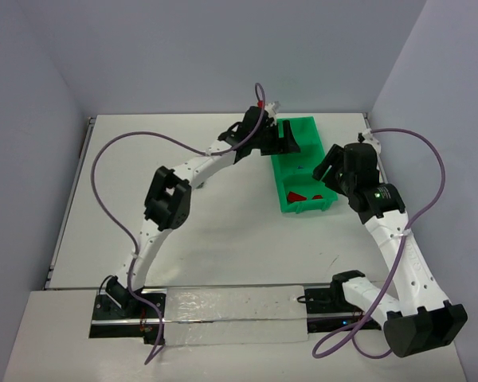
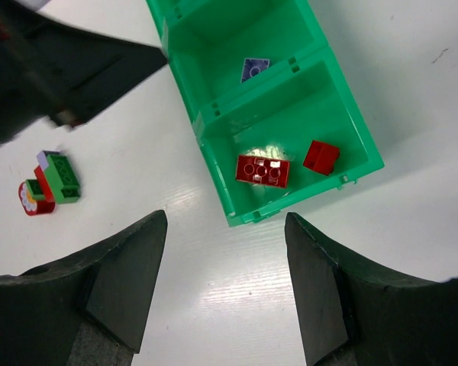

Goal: Sort the legos into containers by color

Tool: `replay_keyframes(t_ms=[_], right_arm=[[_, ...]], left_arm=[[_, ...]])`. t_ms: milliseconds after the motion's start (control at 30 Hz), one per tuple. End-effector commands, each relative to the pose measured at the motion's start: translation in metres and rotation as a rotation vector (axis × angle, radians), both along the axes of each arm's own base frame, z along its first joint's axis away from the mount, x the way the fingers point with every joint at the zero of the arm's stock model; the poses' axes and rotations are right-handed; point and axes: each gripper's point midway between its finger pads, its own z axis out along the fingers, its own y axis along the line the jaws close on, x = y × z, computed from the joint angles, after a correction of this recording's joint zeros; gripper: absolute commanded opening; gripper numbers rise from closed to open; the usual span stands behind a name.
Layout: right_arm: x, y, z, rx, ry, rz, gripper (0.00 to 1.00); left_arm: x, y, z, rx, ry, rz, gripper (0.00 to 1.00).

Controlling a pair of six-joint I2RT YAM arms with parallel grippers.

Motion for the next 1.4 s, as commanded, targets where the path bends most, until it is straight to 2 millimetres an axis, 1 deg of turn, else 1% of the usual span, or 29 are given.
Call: replay_keyframes(t_ms=[0, 33, 100, 133, 200, 233, 267, 300, 333, 367, 400, 433, 467, 500, 567, 667, 733, 833, 933, 1033, 1100, 1167, 1200, 1233, 1367], right_arm=[[0.005, 0.004, 0.002, -0.021, -0.005, 0.05, 0.71], [0.006, 0.004, 0.001, -0.026, -0.001, 0.055, 0.71], [0.006, 0.008, -0.004, -0.034, 0.021, 0.079, 0.71], [0.006, 0.011, -0.005, -0.034, 0.024, 0.092, 0.71], [0.006, 0.017, -0.006, -0.033, 0.023, 0.116, 0.71], [0.005, 0.022, -0.008, -0.033, 0.026, 0.134, 0.71], [0.005, 0.025, -0.008, -0.032, 0.024, 0.141, 0.71], [0.005, 0.028, -0.009, -0.031, 0.026, 0.152, 0.71], [0.005, 0.035, -0.009, -0.033, 0.022, 0.174, 0.71], [0.006, 0.039, -0.009, -0.034, 0.021, 0.188, 0.71], [0.006, 0.043, -0.01, -0.037, 0.022, 0.2, 0.71], [0.007, 0.049, -0.01, -0.042, 0.027, 0.217, 0.71], [0.008, 0.055, -0.01, -0.046, 0.031, 0.237, 0.7], [0.007, 0.062, -0.011, -0.049, 0.035, 0.256, 0.7], [0.008, 0.069, -0.015, -0.049, 0.045, 0.275, 0.71], [0.008, 0.081, -0.019, -0.045, 0.055, 0.312, 0.71], [0.009, 0.088, -0.019, -0.045, 0.058, 0.333, 0.7], [0.008, 0.093, -0.019, -0.046, 0.06, 0.348, 0.71], [0.007, 0.095, -0.02, -0.048, 0.064, 0.357, 0.71], [0.006, 0.095, -0.02, -0.05, 0.064, 0.361, 0.71], [0.005, 0.096, -0.02, -0.05, 0.064, 0.366, 0.71], [0.004, 0.095, -0.02, -0.051, 0.064, 0.368, 0.71], [0.003, 0.096, -0.02, -0.052, 0.064, 0.371, 0.71], [0.003, 0.095, -0.021, -0.053, 0.068, 0.371, 0.7], [0.001, 0.095, -0.021, -0.057, 0.066, 0.377, 0.71]], left_arm=[[-0.015, 0.053, 0.108, 0.026, -0.196, 0.098, 0.87], [-0.015, 0.064, 0.124, 0.033, -0.223, 0.131, 0.88], [-0.012, 0.106, 0.112, 0.134, -0.208, 0.238, 0.92], [-0.013, 0.122, 0.104, 0.177, -0.193, 0.272, 0.92], [-0.015, 0.174, 0.065, 0.329, -0.113, 0.382, 0.92], [-0.016, 0.193, 0.067, 0.36, -0.116, 0.437, 0.92], [-0.021, 0.204, 0.061, 0.38, -0.09, 0.447, 0.92], [-0.02, 0.224, 0.051, 0.43, -0.08, 0.507, 0.92], [-0.024, 0.25, 0.039, 0.468, -0.046, 0.565, 0.91], [-0.027, 0.279, 0.02, 0.503, 0.009, 0.617, 0.9], [-0.03, 0.286, 0.019, 0.49, 0.031, 0.633, 0.89], [-0.031, 0.308, 0.014, 0.479, 0.083, 0.688, 0.87], [-0.034, 0.334, 0.004, 0.478, 0.141, 0.753, 0.85], [-0.035, 0.347, 0.0, 0.481, 0.16, 0.779, 0.85], [-0.036, 0.355, 0.003, 0.476, 0.162, 0.813, 0.83], [-0.035, 0.364, -0.008, 0.486, 0.206, 0.834, 0.81], [-0.038, 0.375, -0.019, 0.492, 0.271, 0.911, 0.77], [-0.046, 0.392, -0.033, 0.461, 0.394, 1.064, 0.8], [-0.044, 0.401, -0.034, 0.384, 0.468, 1.181, 0.89], [-0.041, 0.401, -0.039, 0.3, 0.571, 1.252, 0.99], [-0.038, 0.397, -0.04, 0.259, 0.624, 1.268, 0.99], [-0.033, 0.398, -0.041, 0.186, 0.699, 1.333, 0.99], [-0.032, 0.396, -0.043, 0.175, 0.715, 1.331, 0.99], [-0.03, 0.399, -0.045, 0.143, 0.748, 1.359, 1.0], [-0.02, 0.395, -0.068, 0.052, 0.879, 1.373, 0.99]])
